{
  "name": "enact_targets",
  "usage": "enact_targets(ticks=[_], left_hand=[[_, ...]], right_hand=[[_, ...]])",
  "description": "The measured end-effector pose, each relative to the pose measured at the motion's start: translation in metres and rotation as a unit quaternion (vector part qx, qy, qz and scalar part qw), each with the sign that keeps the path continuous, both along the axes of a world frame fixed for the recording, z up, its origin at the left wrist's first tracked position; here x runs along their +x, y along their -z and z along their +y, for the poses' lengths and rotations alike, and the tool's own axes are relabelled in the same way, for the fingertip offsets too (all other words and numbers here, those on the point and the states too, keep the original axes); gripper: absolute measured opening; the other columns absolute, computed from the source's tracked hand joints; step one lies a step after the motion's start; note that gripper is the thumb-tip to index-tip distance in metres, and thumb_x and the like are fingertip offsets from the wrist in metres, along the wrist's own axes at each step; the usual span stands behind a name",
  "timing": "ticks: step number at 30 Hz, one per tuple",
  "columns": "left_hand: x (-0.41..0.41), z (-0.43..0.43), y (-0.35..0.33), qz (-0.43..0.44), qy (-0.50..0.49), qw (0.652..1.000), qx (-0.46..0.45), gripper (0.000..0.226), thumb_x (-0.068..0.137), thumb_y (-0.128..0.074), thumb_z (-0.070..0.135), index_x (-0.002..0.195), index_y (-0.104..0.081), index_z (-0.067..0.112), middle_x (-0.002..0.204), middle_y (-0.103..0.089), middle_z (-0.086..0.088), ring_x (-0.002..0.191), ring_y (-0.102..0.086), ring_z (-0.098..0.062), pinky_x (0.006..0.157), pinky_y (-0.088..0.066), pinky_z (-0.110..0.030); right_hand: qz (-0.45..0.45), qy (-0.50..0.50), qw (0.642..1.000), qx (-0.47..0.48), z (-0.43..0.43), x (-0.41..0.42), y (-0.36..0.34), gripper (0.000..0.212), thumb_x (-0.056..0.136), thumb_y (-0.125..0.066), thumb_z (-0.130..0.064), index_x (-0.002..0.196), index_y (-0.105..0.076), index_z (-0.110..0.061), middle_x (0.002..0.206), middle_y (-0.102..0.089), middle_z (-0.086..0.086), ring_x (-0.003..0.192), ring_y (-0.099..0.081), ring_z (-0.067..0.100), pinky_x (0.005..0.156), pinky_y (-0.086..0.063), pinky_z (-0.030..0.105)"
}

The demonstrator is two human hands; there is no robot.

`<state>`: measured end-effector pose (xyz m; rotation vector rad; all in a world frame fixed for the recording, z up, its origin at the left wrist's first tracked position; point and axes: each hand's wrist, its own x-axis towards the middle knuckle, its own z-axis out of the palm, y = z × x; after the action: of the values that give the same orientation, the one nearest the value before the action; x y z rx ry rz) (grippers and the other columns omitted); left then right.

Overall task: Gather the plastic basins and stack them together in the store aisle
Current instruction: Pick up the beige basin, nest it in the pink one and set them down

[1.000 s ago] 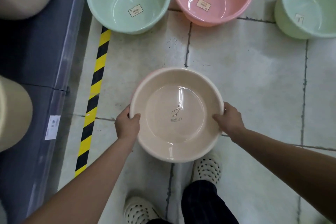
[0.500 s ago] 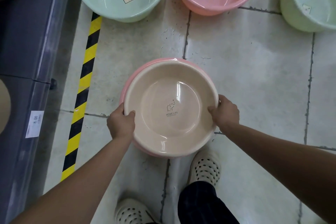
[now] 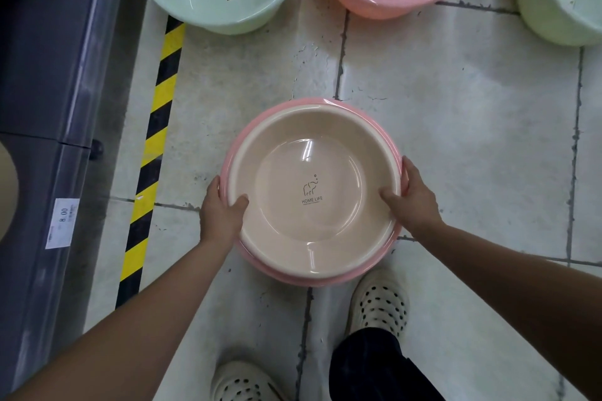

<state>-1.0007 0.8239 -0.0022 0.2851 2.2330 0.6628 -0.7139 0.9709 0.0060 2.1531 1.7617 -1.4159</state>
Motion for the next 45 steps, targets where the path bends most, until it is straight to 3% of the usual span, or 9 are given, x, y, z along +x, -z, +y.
enact_targets(ticks=[7,12,16,22,30,34,37,40,45], left_hand=[[-0.005,0.004,-0.003,-0.08,-0.1,0.992,0.002,0.05,0.078,-0.072,0.01,0.125,-0.056,0.006,0.11,-0.066,-0.009,0.093,-0.064,-0.027,0.065,-0.049,-0.029],[0.005,0.025,-0.036,-0.083,-0.121,0.988,0.051,0.051,0.071,-0.072,0.015,0.119,-0.058,0.008,0.107,-0.068,-0.007,0.088,-0.067,-0.021,0.073,-0.055,-0.035],[0.017,0.063,-0.09,-0.092,-0.079,0.989,0.084,0.057,0.067,-0.075,0.025,0.12,-0.058,0.011,0.106,-0.07,-0.004,0.093,-0.069,-0.022,0.083,-0.057,-0.041],[0.041,0.159,-0.207,-0.099,-0.016,0.983,0.151,0.056,0.069,-0.079,0.029,0.116,-0.058,0.006,0.105,-0.07,-0.007,0.086,-0.068,-0.017,0.074,-0.054,-0.03],[0.099,0.286,-0.378,-0.109,0.055,0.977,0.174,0.052,0.069,-0.079,0.031,0.111,-0.066,0.005,0.099,-0.074,-0.011,0.082,-0.071,-0.024,0.078,-0.057,-0.034],[0.133,0.333,-0.446,-0.115,0.081,0.973,0.184,0.029,0.08,-0.078,0.019,0.105,-0.067,0.009,0.096,-0.074,-0.01,0.08,-0.07,-0.024,0.075,-0.055,-0.032],[0.155,0.366,-0.48,-0.126,0.101,0.97,0.182,0.023,0.077,-0.08,0.019,0.097,-0.068,0.018,0.095,-0.075,-0.007,0.082,-0.072,-0.024,0.081,-0.057,-0.036],[0.174,0.4,-0.502,-0.136,0.122,0.968,0.174,0.04,0.066,-0.081,0.029,0.102,-0.067,0.017,0.093,-0.075,-0.005,0.079,-0.072,-0.023,0.079,-0.058,-0.035],[0.199,0.47,-0.508,-0.152,0.153,0.962,0.169,0.036,0.079,-0.079,0.016,0.11,-0.062,0.011,0.1,-0.073,-0.009,0.083,-0.07,-0.025,0.081,-0.057,-0.037]], right_hand=[[0.034,0.103,0.991,-0.075,0.001,0.005,0.008,0.072,0.082,-0.067,-0.036,0.145,-0.032,-0.03,0.124,-0.058,0.004,0.101,-0.061,0.03,0.058,-0.052,0.032],[0.065,0.125,0.987,-0.072,0.009,0.026,-0.031,0.063,0.084,-0.067,-0.031,0.14,-0.038,-0.03,0.114,-0.06,0.0,0.096,-0.063,0.022,0.053,-0.047,0.026],[0.092,0.162,0.982,-0.036,0.028,0.049,-0.086,0.062,0.083,-0.069,-0.028,0.139,-0.04,-0.028,0.109,-0.061,-0.001,0.098,-0.065,0.023,0.072,-0.053,0.033],[0.118,0.209,0.971,0.004,0.085,0.088,-0.196,0.063,0.082,-0.07,-0.026,0.136,-0.038,-0.028,0.107,-0.06,0.0,0.097,-0.065,0.023,0.086,-0.055,0.044],[0.146,0.282,0.946,0.064,0.166,0.152,-0.37,0.062,0.079,-0.071,-0.022,0.135,-0.045,-0.029,0.107,-0.062,-0.007,0.094,-0.064,0.015,0.084,-0.055,0.039],[0.148,0.303,0.938,0.079,0.194,0.188,-0.443,0.06,0.078,-0.071,-0.022,0.132,-0.046,-0.031,0.106,-0.063,-0.006,0.094,-0.065,0.015,0.083,-0.055,0.039],[0.138,0.314,0.935,0.086,0.211,0.211,-0.484,0.062,0.078,-0.071,-0.022,0.133,-0.046,-0.03,0.106,-0.063,-0.004,0.095,-0.064,0.016,0.083,-0.056,0.04],[0.13,0.338,0.928,0.087,0.227,0.229,-0.508,0.063,0.076,-0.072,-0.022,0.133,-0.046,-0.031,0.107,-0.063,-0.002,0.096,-0.064,0.019,0.084,-0.057,0.043],[0.122,0.378,0.914,0.079,0.268,0.248,-0.521,0.063,0.075,-0.072,-0.018,0.131,-0.046,-0.03,0.107,-0.062,0.0,0.097,-0.063,0.021,0.084,-0.057,0.044]])
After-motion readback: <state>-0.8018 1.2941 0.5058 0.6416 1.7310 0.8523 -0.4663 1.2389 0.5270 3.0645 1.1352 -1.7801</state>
